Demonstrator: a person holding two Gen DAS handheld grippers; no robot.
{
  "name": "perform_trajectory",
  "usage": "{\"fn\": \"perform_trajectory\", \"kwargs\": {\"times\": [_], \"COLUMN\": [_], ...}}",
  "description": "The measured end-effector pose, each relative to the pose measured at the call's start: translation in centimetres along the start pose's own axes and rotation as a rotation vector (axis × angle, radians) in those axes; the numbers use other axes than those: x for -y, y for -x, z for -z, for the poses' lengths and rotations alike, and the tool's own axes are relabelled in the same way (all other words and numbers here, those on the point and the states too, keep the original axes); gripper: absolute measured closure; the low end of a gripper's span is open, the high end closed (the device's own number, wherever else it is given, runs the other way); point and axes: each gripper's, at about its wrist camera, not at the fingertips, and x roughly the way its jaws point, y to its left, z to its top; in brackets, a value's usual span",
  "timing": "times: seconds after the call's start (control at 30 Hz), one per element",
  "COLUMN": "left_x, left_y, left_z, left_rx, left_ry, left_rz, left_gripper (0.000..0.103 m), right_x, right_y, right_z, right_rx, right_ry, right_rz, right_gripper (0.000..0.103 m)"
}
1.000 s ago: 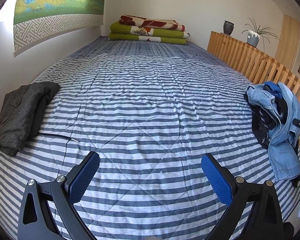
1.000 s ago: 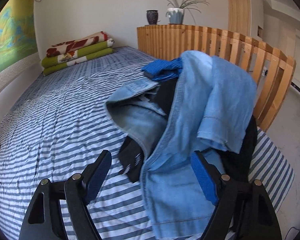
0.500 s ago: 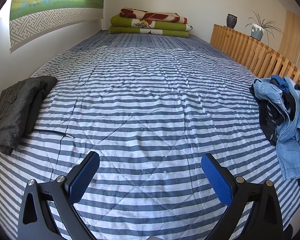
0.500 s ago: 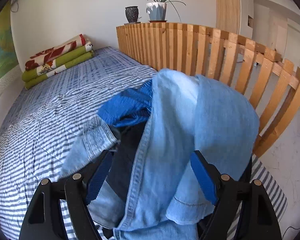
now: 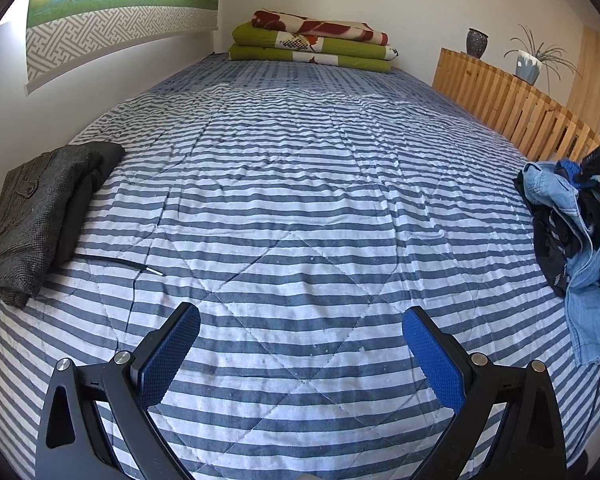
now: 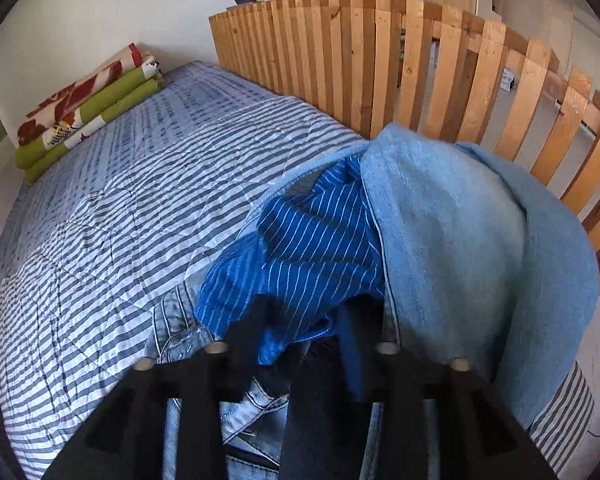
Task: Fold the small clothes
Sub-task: 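Reach the right gripper into the denim pile and grasp the blue boxer briefs, then lift the blue boxer briefs out of the pile with the right gripper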
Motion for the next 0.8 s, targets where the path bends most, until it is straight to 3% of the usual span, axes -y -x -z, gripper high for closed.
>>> {"fn": "perform_trajectory", "kwargs": {"times": [0.03, 0.07, 0.27, 0.33, 0.47, 0.57, 0.8], "left_x": [-0.1, -0.1, 0.1, -0.1, -1.0, -2.2, -4.1], "left_y": [0.2, 0.4, 2.2, 2.9, 4.3, 5.4, 9.3], "left_z": [-0.1, -0.2, -0.3, -0.2, -0.1, -0.1, 0.9], "left_rx": [0.002, 0.005, 0.04, 0.049, 0.067, 0.087, 0.149], "left_ry": [0.004, 0.005, 0.0, 0.005, 0.007, 0.024, 0.035], "left_rz": [0.007, 0.013, 0.033, 0.039, 0.035, 0.026, -0.02], "left_gripper": [0.003, 0.004, 0.005, 0.005, 0.005, 0.005, 0.01], "right_x": [0.4, 0.6, -1.7, -2.2, -2.8, -4.9, -9.9], "right_y": [0.1, 0.6, 7.4, 9.9, 15.0, 19.8, 32.3], "right_z": [0.1, 0.3, 1.8, 2.1, 3.3, 4.8, 9.7], "right_rx": [-0.008, -0.005, 0.094, 0.126, 0.134, 0.169, 0.251], "right_ry": [-0.013, -0.016, 0.143, 0.144, 0.117, 0.187, 0.378], "right_rz": [-0.018, -0.037, -0.091, -0.108, -0.238, -0.302, -0.555], "right_gripper": [0.099, 0.101, 0.101, 0.101, 0.101, 0.101, 0.101]}}
